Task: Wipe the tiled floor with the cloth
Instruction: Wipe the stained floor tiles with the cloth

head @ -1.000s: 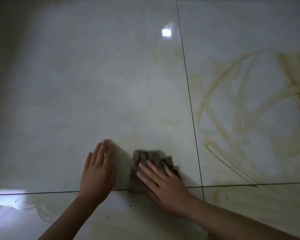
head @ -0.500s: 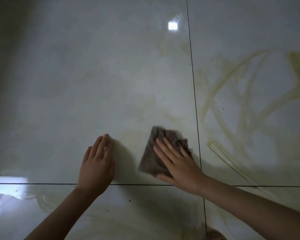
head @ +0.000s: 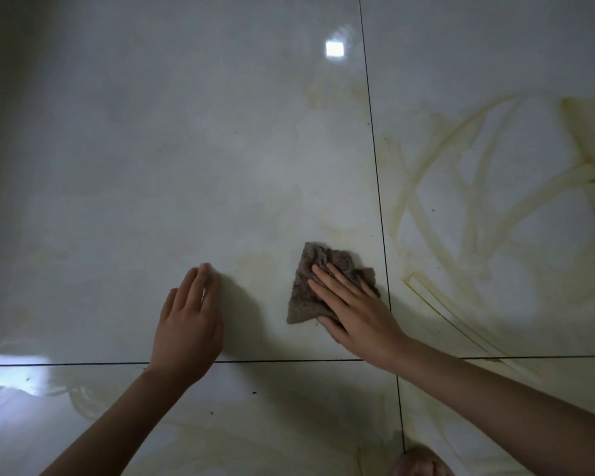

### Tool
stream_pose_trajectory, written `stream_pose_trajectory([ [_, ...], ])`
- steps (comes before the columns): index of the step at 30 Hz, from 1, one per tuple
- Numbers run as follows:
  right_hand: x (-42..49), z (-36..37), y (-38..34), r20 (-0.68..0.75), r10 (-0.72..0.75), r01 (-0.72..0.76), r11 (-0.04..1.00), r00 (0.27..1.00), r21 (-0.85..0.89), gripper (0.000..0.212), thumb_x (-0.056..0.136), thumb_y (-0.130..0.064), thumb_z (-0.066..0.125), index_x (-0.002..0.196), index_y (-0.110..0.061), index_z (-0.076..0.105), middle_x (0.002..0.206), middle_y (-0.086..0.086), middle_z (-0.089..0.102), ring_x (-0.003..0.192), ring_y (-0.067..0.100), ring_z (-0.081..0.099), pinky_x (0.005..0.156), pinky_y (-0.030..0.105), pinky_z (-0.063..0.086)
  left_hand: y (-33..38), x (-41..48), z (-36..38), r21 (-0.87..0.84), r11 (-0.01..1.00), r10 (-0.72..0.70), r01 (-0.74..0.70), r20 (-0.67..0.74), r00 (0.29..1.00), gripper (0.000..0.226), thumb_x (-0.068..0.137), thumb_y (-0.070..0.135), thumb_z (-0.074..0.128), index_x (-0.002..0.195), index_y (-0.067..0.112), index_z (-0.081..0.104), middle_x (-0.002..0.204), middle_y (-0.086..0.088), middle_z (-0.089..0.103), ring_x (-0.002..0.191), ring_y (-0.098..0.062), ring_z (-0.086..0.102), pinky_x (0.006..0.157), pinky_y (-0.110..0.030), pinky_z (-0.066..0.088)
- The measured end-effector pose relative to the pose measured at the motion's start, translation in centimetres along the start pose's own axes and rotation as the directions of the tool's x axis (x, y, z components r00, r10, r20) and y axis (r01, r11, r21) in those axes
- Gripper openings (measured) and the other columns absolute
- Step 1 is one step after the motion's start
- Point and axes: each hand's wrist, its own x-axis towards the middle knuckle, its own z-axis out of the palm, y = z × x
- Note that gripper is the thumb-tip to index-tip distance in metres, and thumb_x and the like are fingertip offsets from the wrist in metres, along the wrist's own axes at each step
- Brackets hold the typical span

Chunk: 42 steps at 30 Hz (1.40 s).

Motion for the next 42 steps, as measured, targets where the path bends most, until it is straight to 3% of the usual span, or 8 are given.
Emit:
stream_pose_trajectory([
  [5, -0.2, 0.2, -0.2, 0.031, 0.031, -0.034, 0.994, 0.999, 0.101, 0.060, 0.097, -0.042, 0.051, 0.149, -0.017, 0.035, 0.159, -0.003, 0.018, 0.148, 0.016, 0.009, 0.119, 0.042, 0.015, 0.1, -0.1, 0.1, -0.008, 1.000, 0.014, -0.014, -0.014, 1.000, 0.063, 0.088, 0.024, 0.025, 0.141, -0.007, 0.040, 0.148, -0.024, 0.037, 0.139, -0.040, 0.034, 0.107, -0.055, 0.036],
  [10, 0.1, 0.0, -0.8, -0.024, 0.068, -0.064, 0.986, 0.997, 0.152, 0.054, 0.094, -0.027, 0.058, 0.145, -0.013, 0.044, 0.157, -0.001, 0.028, 0.147, 0.018, 0.018, 0.117, 0.048, 0.027, 0.0, 0.0, 0.1, -0.009, 1.000, 0.025, -0.025, -0.025, 0.999, 0.062, 0.089, 0.023, 0.026, 0.141, -0.007, 0.039, 0.149, -0.024, 0.036, 0.139, -0.040, 0.033, 0.107, -0.054, 0.037],
  [13, 0.0, -0.1, -0.5, 0.034, 0.042, -0.047, 0.985, 0.999, 0.165, 0.064, 0.093, -0.039, 0.058, 0.148, -0.016, 0.037, 0.159, -0.004, 0.018, 0.149, 0.014, 0.009, 0.120, 0.045, 0.018, -0.1, 0.0, 0.1, -0.018, 1.000, 0.015, -0.016, -0.019, 1.000, 0.060, 0.089, 0.019, 0.034, 0.144, -0.005, 0.036, 0.152, -0.022, 0.033, 0.142, -0.037, 0.030, 0.110, -0.052, 0.035],
  [17, 0.2, -0.2, -0.3, -0.023, 0.037, -0.033, 0.984, 0.999, 0.173, 0.056, 0.091, -0.025, 0.061, 0.144, -0.012, 0.045, 0.156, -0.001, 0.027, 0.147, 0.017, 0.017, 0.118, 0.045, 0.025, -0.2, 0.0, 0.0, -0.010, 1.000, 0.026, -0.026, -0.015, 1.000, 0.058, 0.087, 0.015, 0.040, 0.142, -0.006, 0.040, 0.150, -0.022, 0.036, 0.140, -0.039, 0.033, 0.108, -0.053, 0.037],
  [28, 0.3, -0.2, 0.0, 0.043, 0.017, -0.024, 0.986, 0.999, 0.165, 0.069, 0.088, -0.040, 0.061, 0.148, -0.015, 0.038, 0.159, -0.004, 0.018, 0.149, 0.015, 0.009, 0.121, 0.043, 0.018, -0.1, 0.1, 0.0, 0.007, 1.000, 0.003, -0.003, 0.053, 0.999, 0.060, 0.095, 0.012, 0.045, 0.150, 0.000, 0.023, 0.159, -0.016, 0.017, 0.148, -0.030, 0.012, 0.117, -0.046, 0.023],
  [32, 0.2, -0.1, -0.4, 0.001, 0.048, -0.047, 0.981, 0.999, 0.186, 0.060, 0.089, -0.028, 0.061, 0.145, -0.012, 0.043, 0.157, -0.002, 0.024, 0.147, 0.015, 0.013, 0.119, 0.045, 0.023, 0.0, 0.1, 0.0, 0.016, 1.000, -0.001, 0.000, 0.056, 0.998, 0.062, 0.094, 0.012, 0.048, 0.150, -0.001, 0.023, 0.158, -0.017, 0.018, 0.148, -0.032, 0.014, 0.116, -0.046, 0.024],
  [37, 0.0, -0.1, 0.3, 0.084, -0.006, -0.003, 0.995, 0.996, 0.100, 0.071, 0.092, -0.049, 0.052, 0.151, -0.017, 0.032, 0.161, -0.004, 0.014, 0.149, 0.016, 0.005, 0.119, 0.048, 0.021, 0.2, 0.0, -0.1, -0.008, 1.000, -0.006, 0.007, 0.035, 0.999, 0.061, 0.091, 0.007, 0.052, 0.147, -0.003, 0.029, 0.156, -0.020, 0.025, 0.145, -0.034, 0.021, 0.113, -0.049, 0.029],
  [42, 0.2, 0.8, -0.8, 0.047, -0.145, 0.147, 0.988, 0.988, -0.048, 0.066, 0.093, -0.061, 0.040, 0.151, -0.029, 0.031, 0.161, 0.000, 0.016, 0.150, 0.026, 0.006, 0.118, 0.055, 0.007, 0.3, 0.2, 0.0, -0.074, 0.997, -0.026, 0.023, -0.047, 0.999, 0.055, 0.090, 0.020, 0.033, 0.139, -0.003, 0.046, 0.147, -0.020, 0.042, 0.137, -0.037, 0.039, 0.104, -0.053, 0.041],
])
